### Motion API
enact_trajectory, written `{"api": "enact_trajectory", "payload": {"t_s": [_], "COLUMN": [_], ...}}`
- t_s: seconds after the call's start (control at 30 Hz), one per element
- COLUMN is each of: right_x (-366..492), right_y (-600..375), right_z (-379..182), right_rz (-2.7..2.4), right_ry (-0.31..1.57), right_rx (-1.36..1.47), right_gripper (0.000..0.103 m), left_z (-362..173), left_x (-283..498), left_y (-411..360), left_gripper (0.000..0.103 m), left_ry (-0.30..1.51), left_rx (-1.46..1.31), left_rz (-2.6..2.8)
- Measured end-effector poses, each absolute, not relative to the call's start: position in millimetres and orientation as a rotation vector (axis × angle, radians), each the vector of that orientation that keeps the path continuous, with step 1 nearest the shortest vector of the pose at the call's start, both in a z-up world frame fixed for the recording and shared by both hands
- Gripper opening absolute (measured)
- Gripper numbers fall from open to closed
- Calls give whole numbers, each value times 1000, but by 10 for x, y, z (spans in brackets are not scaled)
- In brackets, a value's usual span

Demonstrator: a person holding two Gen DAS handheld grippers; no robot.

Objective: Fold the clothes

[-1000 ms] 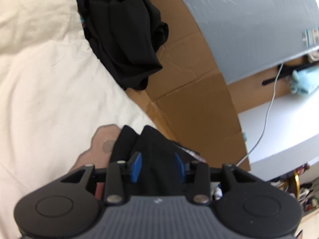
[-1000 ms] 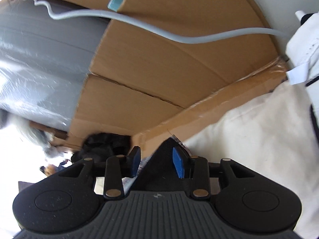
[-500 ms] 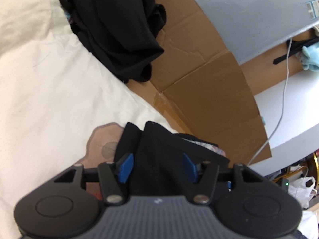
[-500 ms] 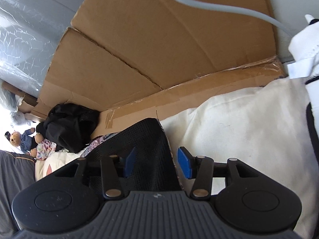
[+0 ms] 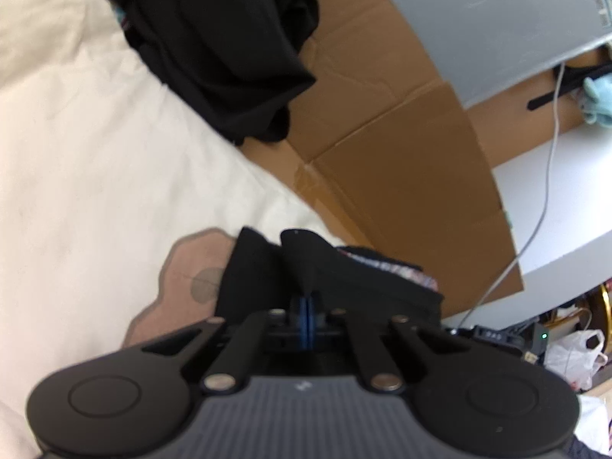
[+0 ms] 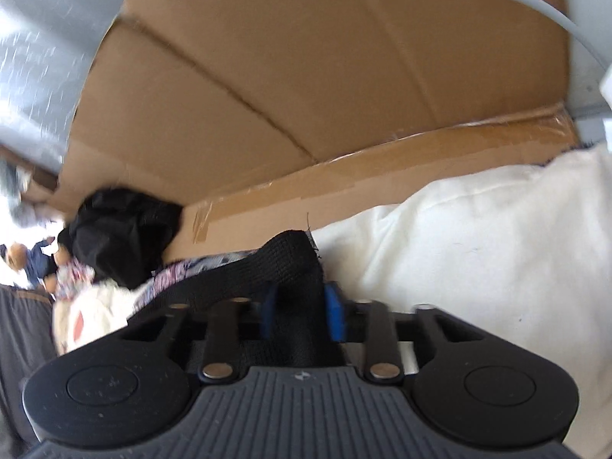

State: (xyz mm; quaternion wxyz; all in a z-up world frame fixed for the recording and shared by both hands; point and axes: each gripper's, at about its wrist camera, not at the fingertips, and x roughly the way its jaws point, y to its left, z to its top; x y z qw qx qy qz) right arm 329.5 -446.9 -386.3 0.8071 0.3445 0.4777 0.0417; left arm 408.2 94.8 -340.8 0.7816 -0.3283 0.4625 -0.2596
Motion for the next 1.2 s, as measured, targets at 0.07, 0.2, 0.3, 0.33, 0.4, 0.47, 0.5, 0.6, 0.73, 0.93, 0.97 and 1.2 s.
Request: {"api": "enact_trajectory", "payload": {"t_s": [0.07, 0.2, 0.3, 0.33, 0.4, 0.47, 0.5, 0.6, 0.73, 0.93, 0.97, 1.2], "right_x": [3291, 3261, 3227, 3220, 3219, 3227, 3235, 3266, 3325, 3409, 3414, 3462], "right_y": [-4461, -4491, -4504, -4507, -4489, -4469, -4458, -4444, -4417, -4422, -4434, -4408], "right_z": [-3810, -3687, -3610, -3589, -3538, -3499, -3485, -3484, -3527, -3477, -3470, -3582], "right_rz": [94, 113, 126, 128, 140, 150, 154, 153, 138, 139, 138, 132], "right_ry": [1010, 972, 956, 952, 945, 940, 938, 938, 942, 891, 886, 927], "right_rx": [720, 698, 688, 687, 679, 668, 665, 662, 646, 642, 640, 627], "right_gripper": [5, 4, 4, 4, 4, 4, 4, 4, 4, 3, 3, 15], "left_z": [-3323, -3180, -3110, -3097, -3073, -3065, -3070, -3118, -3213, -3283, -3284, -3453], "left_x": [4059, 4004, 3981, 3982, 3979, 3982, 3991, 4023, 4077, 4169, 4177, 4129], "left_y": [1023, 1119, 1168, 1172, 1188, 1196, 1204, 1231, 1241, 1185, 1163, 1036], "left_gripper": [1, 1, 1, 1, 1, 1, 1, 1, 1, 1, 1, 21], "left_ry": [977, 953, 940, 938, 933, 931, 935, 943, 958, 959, 964, 1026], "left_rx": [-729, -724, -717, -717, -718, -716, -715, -716, -718, -698, -674, -661], "left_rz": [-566, -575, -562, -559, -554, -549, -541, -518, -487, -484, -487, -447]}}
